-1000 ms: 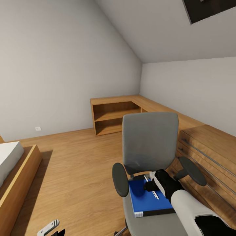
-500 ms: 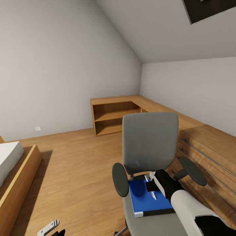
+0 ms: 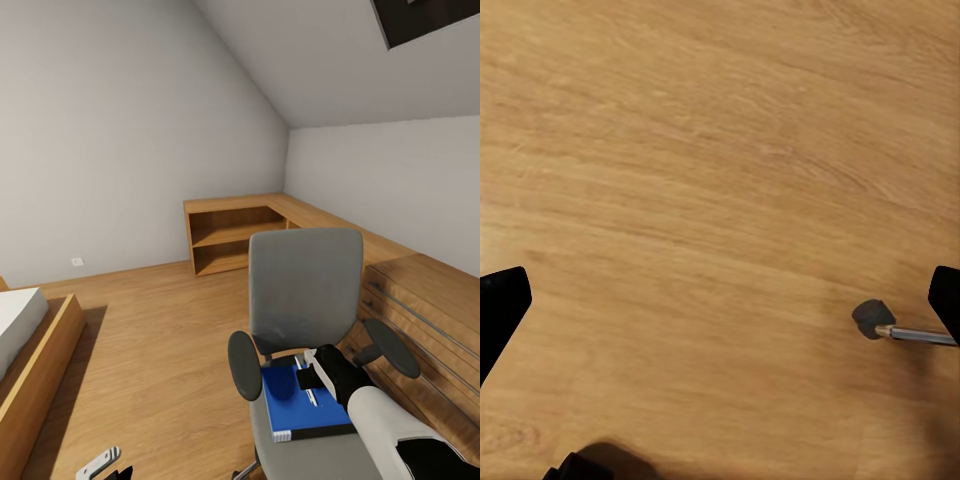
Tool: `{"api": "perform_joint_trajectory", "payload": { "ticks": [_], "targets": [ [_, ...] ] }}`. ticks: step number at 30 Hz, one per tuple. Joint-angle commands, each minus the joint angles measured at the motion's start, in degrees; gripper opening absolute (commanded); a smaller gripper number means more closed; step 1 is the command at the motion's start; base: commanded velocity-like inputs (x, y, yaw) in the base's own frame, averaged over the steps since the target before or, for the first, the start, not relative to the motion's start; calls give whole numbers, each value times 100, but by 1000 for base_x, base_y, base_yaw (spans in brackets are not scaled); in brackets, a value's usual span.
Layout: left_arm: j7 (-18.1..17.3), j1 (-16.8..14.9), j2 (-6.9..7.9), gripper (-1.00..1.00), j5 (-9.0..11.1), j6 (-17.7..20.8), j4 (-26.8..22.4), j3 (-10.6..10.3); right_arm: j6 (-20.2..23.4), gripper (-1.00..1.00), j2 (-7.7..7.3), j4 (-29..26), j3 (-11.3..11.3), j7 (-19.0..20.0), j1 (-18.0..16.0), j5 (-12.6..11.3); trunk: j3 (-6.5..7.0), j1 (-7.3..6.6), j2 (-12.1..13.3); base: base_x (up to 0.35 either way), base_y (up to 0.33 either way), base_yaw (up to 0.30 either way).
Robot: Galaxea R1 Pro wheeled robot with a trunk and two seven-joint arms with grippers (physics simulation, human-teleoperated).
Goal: In the bedroom, organize the workspace by keeping the computer under the desk, ensuring the monitor is on the desk, placing the keyboard on the desk next to the monitor, placing the mouse on the desk next to the keyboard, moving the folder from the swivel chair onto the desk next to the mouse, stacking the notebook on top of the folder with the pen on top of the notebook, and positioning the swivel chair next to the desk.
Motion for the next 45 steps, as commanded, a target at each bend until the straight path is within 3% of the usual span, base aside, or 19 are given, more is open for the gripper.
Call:
{"api": "perform_joint_trajectory", "payload": {
  "ticks": [1,14,38,45],
  "targets": [
    [25,1,-3,100,60,34,-14,8,29,-100,-2,-4,18,45,1,13,-5,0,-2,0,0,0],
    [17,1,-6,100,60,17,-14,-9,29,-100,-2,-4,18,44,1,12,-5,0,-2,0,0,0],
    [43,1,-6,100,35,21,-6,-20,29,-100,-11,-13,18,45,1,3,425,-527,960,0,0,0],
    [52,1,-6,100,49,25,13,-20,-203,-100,29,-2,18,25,1,-11,551,-681,1241,-272,0,0]
  ]
}}
